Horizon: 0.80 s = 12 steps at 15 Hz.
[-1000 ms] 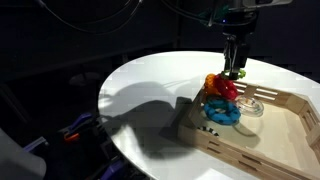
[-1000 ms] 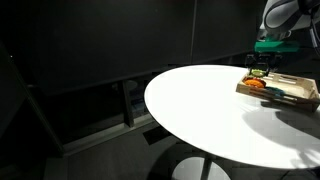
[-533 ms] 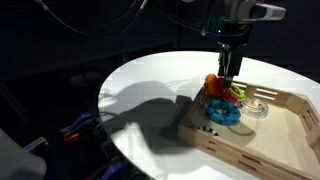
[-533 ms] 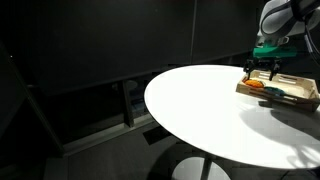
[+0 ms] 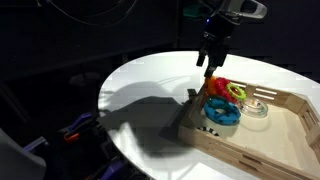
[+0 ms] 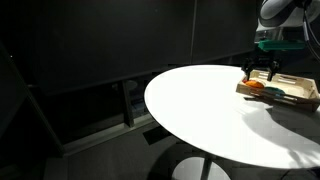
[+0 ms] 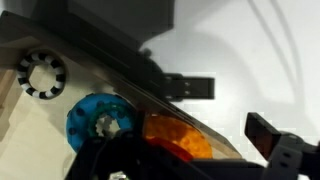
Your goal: Put the light green ring on the tray
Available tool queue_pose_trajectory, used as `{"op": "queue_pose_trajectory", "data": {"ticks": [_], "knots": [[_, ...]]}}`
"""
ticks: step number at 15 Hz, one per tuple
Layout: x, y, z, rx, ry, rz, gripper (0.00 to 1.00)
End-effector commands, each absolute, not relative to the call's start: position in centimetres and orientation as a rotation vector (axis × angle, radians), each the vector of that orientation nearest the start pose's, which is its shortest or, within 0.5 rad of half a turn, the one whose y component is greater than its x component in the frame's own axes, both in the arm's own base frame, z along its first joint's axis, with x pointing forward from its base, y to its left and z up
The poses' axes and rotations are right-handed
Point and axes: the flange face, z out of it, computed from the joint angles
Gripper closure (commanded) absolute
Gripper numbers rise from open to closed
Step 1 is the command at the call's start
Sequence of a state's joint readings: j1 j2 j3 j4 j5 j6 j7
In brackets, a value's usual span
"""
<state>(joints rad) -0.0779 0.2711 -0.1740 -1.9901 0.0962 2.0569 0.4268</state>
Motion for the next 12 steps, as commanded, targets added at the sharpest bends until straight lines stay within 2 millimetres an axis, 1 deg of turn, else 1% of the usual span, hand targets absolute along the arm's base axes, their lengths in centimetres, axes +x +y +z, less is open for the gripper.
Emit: {"op": "queue_pose_trajectory", "data": {"ticks": [1,5,8,12], "knots": [[54.9,-12.4,34.8,-2.940,0.901,0.383,0.00],[53.7,-10.5,38.2,-2.995,0.728,0.394,0.00],[53.2,-9.2,40.6,-3.065,0.573,0.303,0.00],[52.3,-7.7,43.1,-3.123,0.399,0.202,0.00]]}}
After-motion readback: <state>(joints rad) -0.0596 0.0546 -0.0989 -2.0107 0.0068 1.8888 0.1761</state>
